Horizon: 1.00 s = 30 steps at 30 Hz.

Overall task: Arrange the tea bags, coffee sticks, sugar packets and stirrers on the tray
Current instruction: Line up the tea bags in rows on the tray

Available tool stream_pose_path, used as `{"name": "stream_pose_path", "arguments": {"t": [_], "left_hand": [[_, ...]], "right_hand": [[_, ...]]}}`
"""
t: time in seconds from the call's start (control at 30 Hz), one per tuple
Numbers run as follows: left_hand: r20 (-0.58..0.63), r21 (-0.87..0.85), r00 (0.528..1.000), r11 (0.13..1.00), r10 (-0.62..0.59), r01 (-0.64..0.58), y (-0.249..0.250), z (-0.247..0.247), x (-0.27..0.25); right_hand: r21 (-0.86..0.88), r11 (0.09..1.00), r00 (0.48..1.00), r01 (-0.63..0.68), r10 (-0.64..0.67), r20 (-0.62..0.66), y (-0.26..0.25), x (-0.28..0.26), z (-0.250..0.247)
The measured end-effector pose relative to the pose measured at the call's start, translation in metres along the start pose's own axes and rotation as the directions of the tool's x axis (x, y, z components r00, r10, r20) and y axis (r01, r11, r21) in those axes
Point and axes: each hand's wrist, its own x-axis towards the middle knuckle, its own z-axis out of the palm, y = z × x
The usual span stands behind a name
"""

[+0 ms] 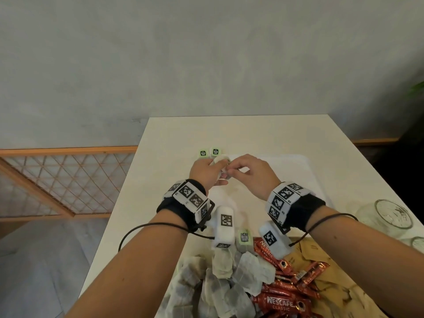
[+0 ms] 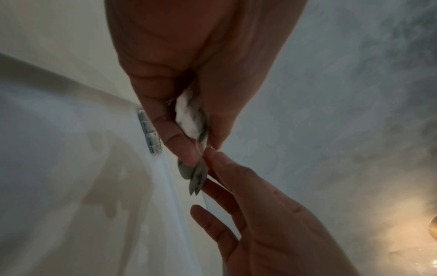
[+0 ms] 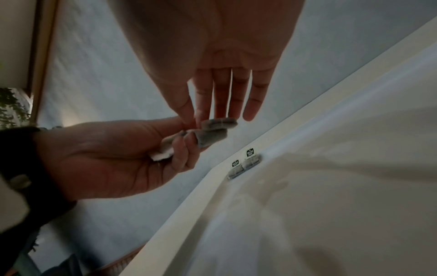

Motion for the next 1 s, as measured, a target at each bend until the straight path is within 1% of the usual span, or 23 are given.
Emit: {"name": "stream_pose_path", "arguments": {"t": [0.07,0.2,0.23,0.3,0.37,0.47,0.57,0.67,0.8,0.9,1.0], "left_hand": [[-0.003,0.070,1.000,0.998,0.003,-0.002,-0.002,-0.002,0.006],[0.077,0.184,0.997,0.982,0.019,-0.033,-0.006,-0.003,0.016],[0.100,0.206,0.995,0.978,0.018,-0.038,-0.007,-0.004,0.018],[0.148,0.246,0.989,0.968,0.009,-0.046,-0.008,-0.005,0.023],[0.169,0.273,0.986,0.961,-0.007,-0.040,-0.010,-0.009,0.030],[0.107,0.261,0.994,0.965,-0.032,0.003,-0.017,-0.020,0.042],[0.041,0.231,0.996,0.971,-0.076,0.064,-0.022,-0.032,0.053],[-0.009,0.218,0.994,0.970,-0.109,0.108,-0.023,-0.041,0.063],[-0.065,0.211,0.992,0.970,-0.106,0.118,-0.025,-0.051,0.072],[-0.075,0.182,0.991,0.976,-0.107,0.120,-0.028,-0.056,0.076],[-0.054,0.153,0.994,0.983,-0.097,0.105,-0.029,-0.059,0.076]], "right_hand": [[0.004,1.000,1.000,-0.025,0.025,0.002,0.004,0.003,0.001],[0.002,0.993,0.989,-0.121,0.121,-0.088,0.020,0.020,0.001],[0.006,0.988,0.985,-0.156,0.156,-0.079,0.024,0.025,0.002],[0.026,0.978,0.978,-0.208,0.208,-0.019,0.032,0.036,0.004],[0.032,0.968,0.968,-0.249,0.247,0.044,0.037,0.047,0.006],[-0.008,0.943,0.940,-0.332,0.332,0.077,0.046,0.062,0.010],[-0.057,0.915,0.916,-0.400,0.401,0.018,0.056,0.084,0.012],[-0.126,0.914,0.923,-0.385,0.383,-0.046,0.063,0.107,0.011],[-0.239,0.911,0.942,-0.336,0.327,-0.078,0.061,0.129,0.014],[-0.272,0.904,0.944,-0.329,0.322,-0.072,0.061,0.144,0.017],[-0.274,0.910,0.949,-0.311,0.313,-0.040,0.061,0.155,0.018]]}}
